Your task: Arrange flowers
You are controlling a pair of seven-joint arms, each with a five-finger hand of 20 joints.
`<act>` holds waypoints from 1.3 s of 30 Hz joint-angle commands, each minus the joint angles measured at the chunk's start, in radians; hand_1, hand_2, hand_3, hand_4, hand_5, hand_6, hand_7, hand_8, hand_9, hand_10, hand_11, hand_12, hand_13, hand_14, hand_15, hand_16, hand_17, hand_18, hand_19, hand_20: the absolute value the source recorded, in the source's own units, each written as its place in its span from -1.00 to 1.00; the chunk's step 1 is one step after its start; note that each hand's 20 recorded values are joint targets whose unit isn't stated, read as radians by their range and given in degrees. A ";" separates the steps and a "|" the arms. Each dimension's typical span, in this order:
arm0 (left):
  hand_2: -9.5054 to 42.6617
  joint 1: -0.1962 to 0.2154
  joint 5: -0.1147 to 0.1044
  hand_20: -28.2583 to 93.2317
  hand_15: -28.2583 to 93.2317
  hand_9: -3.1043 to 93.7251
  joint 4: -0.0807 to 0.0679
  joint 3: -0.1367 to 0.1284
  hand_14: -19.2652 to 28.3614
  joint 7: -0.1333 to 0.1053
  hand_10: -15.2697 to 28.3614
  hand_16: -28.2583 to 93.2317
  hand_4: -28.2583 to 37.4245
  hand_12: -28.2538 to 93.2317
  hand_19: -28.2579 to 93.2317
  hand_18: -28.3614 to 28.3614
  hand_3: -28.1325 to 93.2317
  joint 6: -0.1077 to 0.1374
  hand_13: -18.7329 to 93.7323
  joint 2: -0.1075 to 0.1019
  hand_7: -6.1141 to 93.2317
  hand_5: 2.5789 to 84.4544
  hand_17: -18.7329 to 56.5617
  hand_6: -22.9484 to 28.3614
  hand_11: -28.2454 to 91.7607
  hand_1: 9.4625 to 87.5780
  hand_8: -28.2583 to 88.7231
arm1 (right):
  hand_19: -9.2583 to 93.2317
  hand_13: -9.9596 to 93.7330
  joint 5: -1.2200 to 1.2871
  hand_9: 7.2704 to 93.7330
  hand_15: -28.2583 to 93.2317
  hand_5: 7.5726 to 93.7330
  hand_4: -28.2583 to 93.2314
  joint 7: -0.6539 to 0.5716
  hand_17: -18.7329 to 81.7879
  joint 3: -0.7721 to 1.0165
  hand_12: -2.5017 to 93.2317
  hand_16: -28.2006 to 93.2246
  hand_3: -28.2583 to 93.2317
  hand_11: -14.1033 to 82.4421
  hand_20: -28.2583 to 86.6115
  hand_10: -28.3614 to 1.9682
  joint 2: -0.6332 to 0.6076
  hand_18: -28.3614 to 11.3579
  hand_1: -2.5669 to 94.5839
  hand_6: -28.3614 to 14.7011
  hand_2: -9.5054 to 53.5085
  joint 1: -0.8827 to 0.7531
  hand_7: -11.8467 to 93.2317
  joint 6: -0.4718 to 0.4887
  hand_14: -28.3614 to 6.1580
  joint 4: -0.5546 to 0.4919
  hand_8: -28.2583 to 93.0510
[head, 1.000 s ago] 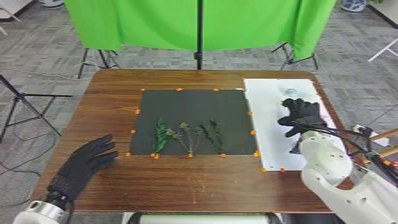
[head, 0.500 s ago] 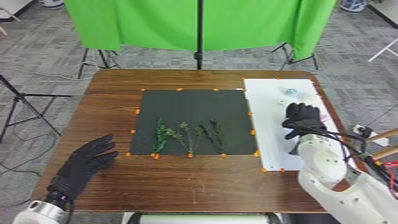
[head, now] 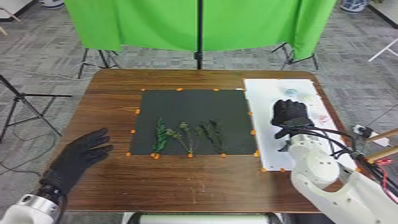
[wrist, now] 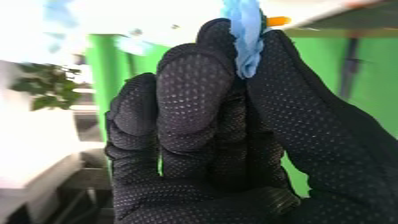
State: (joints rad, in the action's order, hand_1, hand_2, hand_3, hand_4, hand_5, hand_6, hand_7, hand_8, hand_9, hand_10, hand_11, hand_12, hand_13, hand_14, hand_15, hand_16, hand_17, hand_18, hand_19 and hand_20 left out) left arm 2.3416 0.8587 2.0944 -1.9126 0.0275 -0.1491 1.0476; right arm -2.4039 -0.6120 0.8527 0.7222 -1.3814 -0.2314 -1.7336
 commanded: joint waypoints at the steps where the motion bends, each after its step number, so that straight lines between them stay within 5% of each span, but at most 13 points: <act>1: -0.61 -0.046 -0.017 -0.55 0.09 -0.39 -0.014 -0.021 0.46 0.004 0.24 -0.60 -1.00 -0.30 0.34 0.78 0.63 0.028 -0.28 -0.062 -0.48 -0.32 -0.75 0.06 -0.17 -0.59 -0.70 | 0.79 0.78 -0.034 0.80 0.26 0.46 -1.00 0.116 0.11 -0.012 0.05 0.16 0.84 -0.25 0.22 0.56 0.051 -0.45 0.15 0.26 -1.00 0.072 0.25 -0.043 0.70 -0.099 -0.81; 2: -0.61 -0.054 -0.021 -0.55 0.09 -0.39 -0.017 -0.016 0.45 0.013 0.24 -0.60 -1.00 -0.30 0.34 0.78 0.63 0.033 -0.28 -0.055 -0.48 -0.32 -0.75 0.06 -0.17 -0.59 -0.70 | 0.78 0.78 -0.036 0.80 0.26 0.46 -1.00 0.133 0.11 -0.013 0.05 0.16 0.84 -0.25 0.22 0.56 0.064 -0.45 0.15 0.26 -1.00 0.067 0.26 -0.042 0.70 -0.105 -0.81; 4: -0.61 -0.058 -0.020 -0.55 0.09 -0.39 -0.025 0.011 0.45 -0.052 0.23 -0.60 -1.00 -0.30 0.34 0.78 0.63 0.070 -0.28 -0.052 -0.48 -0.32 -0.74 0.06 -0.17 -0.59 -0.70 | 0.78 0.78 -0.014 0.80 0.27 0.46 -1.00 0.162 0.11 -0.078 0.05 0.16 0.85 -0.26 0.22 0.56 0.058 -0.45 0.15 0.27 -1.00 0.137 0.26 -0.054 0.69 -0.120 -0.81; 6: -0.61 -0.065 -0.028 -0.55 0.09 -0.39 -0.029 0.003 0.45 -0.003 0.23 -0.60 -1.00 -0.30 0.34 0.78 0.63 0.056 -0.28 -0.052 -0.48 -0.32 -0.74 0.06 -0.18 -0.59 -0.70 | 0.78 0.77 -0.024 0.80 0.27 0.46 -1.00 0.206 0.11 -0.086 0.05 0.16 0.85 -0.26 0.22 0.56 0.096 -0.45 0.14 0.26 -1.00 0.139 0.26 -0.017 0.68 -0.122 -0.81; 8: -0.61 -0.054 -0.039 -0.55 0.09 -0.39 -0.028 0.005 0.45 -0.027 0.23 -0.60 -1.00 -0.30 0.34 0.78 0.63 0.093 -0.28 -0.053 -0.48 -0.32 -0.74 0.06 -0.18 -0.59 -0.70 | 0.78 0.77 -0.006 0.80 0.27 0.46 -1.00 0.248 0.10 -0.160 0.05 0.16 0.84 -0.26 0.22 0.56 0.134 -0.44 0.15 0.27 -1.00 0.211 0.26 -0.016 0.68 -0.090 -0.81; 13: -0.61 -0.075 -0.056 -0.55 0.08 -0.40 -0.044 0.024 0.45 -0.039 0.23 -0.60 -1.00 -0.29 0.34 0.78 0.63 0.115 -0.29 -0.067 -0.48 -0.33 -0.74 0.06 -0.18 -0.58 -0.70 | 0.78 0.76 -0.010 0.80 0.28 0.45 -1.00 0.345 0.10 -0.285 0.06 0.16 0.84 -0.26 0.22 0.56 0.254 -0.43 0.15 0.27 -1.00 0.357 0.26 0.027 0.68 0.006 -0.81; 17: -0.61 -0.118 -0.063 -0.55 0.08 -0.40 -0.070 0.056 0.44 -0.051 0.23 -0.60 -1.00 -0.29 0.34 0.78 0.63 0.111 -0.29 -0.100 -0.47 -0.33 -0.74 0.05 -0.18 -0.58 -0.70 | 0.78 0.75 -0.008 0.79 0.28 0.45 -1.00 0.381 0.10 -0.347 0.05 0.15 0.83 -0.26 0.22 0.55 0.343 -0.42 0.15 0.28 -1.00 0.442 0.26 0.033 0.68 0.072 -0.81; 18: -0.61 -0.138 -0.065 -0.55 0.08 -0.40 -0.080 0.070 0.44 -0.035 0.23 -0.60 -1.00 -0.29 0.34 0.78 0.63 0.108 -0.29 -0.103 -0.47 -0.33 -0.74 0.05 -0.18 -0.58 -0.70 | 0.78 0.75 -0.015 0.80 0.28 0.45 -1.00 0.391 0.10 -0.338 0.05 0.15 0.83 -0.26 0.22 0.55 0.360 -0.42 0.15 0.28 -1.00 0.432 0.26 0.049 0.69 0.078 -0.81; 20: -0.61 -0.167 -0.071 -0.55 0.08 -0.40 -0.097 0.101 0.44 -0.051 0.23 -0.60 -1.00 -0.29 0.34 0.78 0.63 0.108 -0.29 -0.111 -0.47 -0.33 -0.74 0.05 -0.18 -0.58 -0.70 | 0.78 0.75 -0.003 0.79 0.28 0.45 -1.00 0.379 0.10 -0.375 0.05 0.15 0.83 -0.26 0.22 0.56 0.371 -0.42 0.15 0.28 -1.00 0.454 0.26 0.040 0.69 0.083 -0.81; 26: -0.60 -0.197 -0.073 -0.55 0.08 -0.40 -0.114 0.120 0.44 -0.036 0.23 -0.60 -1.00 -0.29 0.34 0.78 0.63 0.108 -0.29 -0.115 -0.47 -0.34 -0.74 0.05 -0.18 -0.58 -0.70 | 0.77 0.75 -0.025 0.79 0.28 0.44 -1.00 0.408 0.10 -0.444 0.05 0.15 0.83 -0.25 0.23 0.56 0.423 -0.42 0.15 0.29 -1.00 0.459 0.27 0.076 0.68 0.116 -0.81; 30: -0.60 -0.205 -0.072 -0.55 0.08 -0.40 -0.124 0.124 0.44 -0.029 0.23 -0.60 -1.00 -0.29 0.34 0.78 0.63 0.101 -0.29 -0.110 -0.47 -0.34 -0.74 0.05 -0.18 -0.58 -0.70 | 0.77 0.75 -0.064 0.79 0.28 0.44 -1.00 0.444 0.10 -0.459 0.05 0.14 0.83 -0.25 0.23 0.57 0.459 -0.42 0.14 0.29 -1.00 0.411 0.27 0.129 0.68 0.142 -0.81; 39: -0.60 -0.207 -0.069 -0.55 0.09 -0.40 -0.116 0.141 0.44 -0.034 0.23 -0.60 -1.00 -0.29 0.34 0.78 0.63 0.102 -0.29 -0.116 -0.47 -0.34 -0.74 0.05 -0.18 -0.58 -0.70 | 0.77 0.75 -0.097 0.79 0.29 0.43 -1.00 0.423 0.09 -0.529 0.04 0.14 0.84 -0.25 0.23 0.58 0.521 -0.42 0.14 0.29 -1.00 0.415 0.27 0.134 0.69 0.198 -0.81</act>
State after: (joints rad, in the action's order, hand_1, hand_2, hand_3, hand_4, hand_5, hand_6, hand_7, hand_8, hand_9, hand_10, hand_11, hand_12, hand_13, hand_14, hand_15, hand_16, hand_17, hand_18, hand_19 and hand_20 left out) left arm 2.1233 0.7906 1.9801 -1.7803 -0.0137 -0.0476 0.9313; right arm -2.4790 -0.1845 0.3703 1.1846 -0.9553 -0.0909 -1.5836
